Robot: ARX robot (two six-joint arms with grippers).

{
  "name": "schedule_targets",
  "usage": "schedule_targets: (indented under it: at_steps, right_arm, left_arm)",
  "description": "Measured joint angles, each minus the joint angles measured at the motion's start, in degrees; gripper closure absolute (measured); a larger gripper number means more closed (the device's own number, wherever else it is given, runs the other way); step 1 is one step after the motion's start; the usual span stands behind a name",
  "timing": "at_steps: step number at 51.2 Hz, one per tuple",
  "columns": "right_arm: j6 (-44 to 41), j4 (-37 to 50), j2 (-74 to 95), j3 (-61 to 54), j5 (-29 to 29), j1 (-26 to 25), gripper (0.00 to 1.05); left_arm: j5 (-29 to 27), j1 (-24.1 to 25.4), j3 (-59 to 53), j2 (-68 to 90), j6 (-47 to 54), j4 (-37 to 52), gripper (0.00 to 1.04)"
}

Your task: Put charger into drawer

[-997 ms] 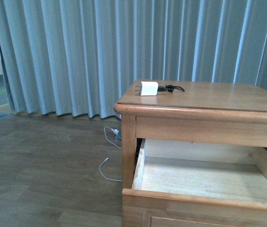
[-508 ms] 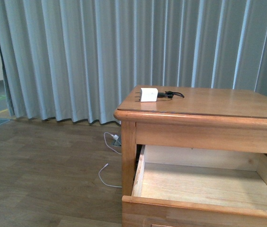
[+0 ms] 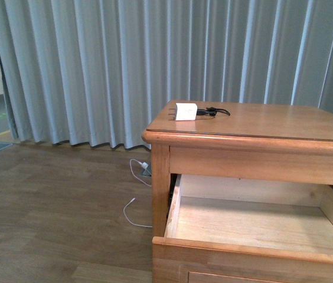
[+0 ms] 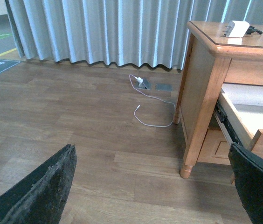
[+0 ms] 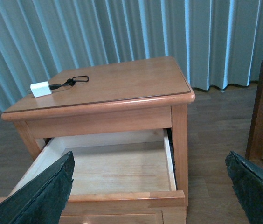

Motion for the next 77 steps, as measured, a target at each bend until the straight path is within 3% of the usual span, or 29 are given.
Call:
schedule_targets:
  at_steps: [28, 34, 43, 55, 77]
  right_arm:
    - [0.0, 0.0, 0.0, 0.0, 0.0, 0.0, 0.08]
    - [0.0, 0.0, 0.0, 0.0, 0.0, 0.0, 0.08]
    - [0.0, 0.0, 0.0, 0.0, 0.0, 0.0, 0.08]
    - [0.0, 0.0, 0.0, 0.0, 0.0, 0.0, 0.08]
    - [0.0, 0.0, 0.0, 0.0, 0.0, 0.0, 0.08]
  left_arm:
    - [-0.3, 0.0, 0.0, 0.0, 0.0, 0.0, 0.06]
    - [-15.8, -6.7, 0.1, 6.0, -0.3, 1.8, 0.06]
    - [-15.3, -10.8, 3.7, 21.1, 0.5, 10.7, 0.06]
    - [-11.8, -13.4, 15.5, 43.7, 1.7, 20.9, 0.06]
    - [-13.3, -18.8, 48.6, 84.4, 3.3, 30.0, 0.06]
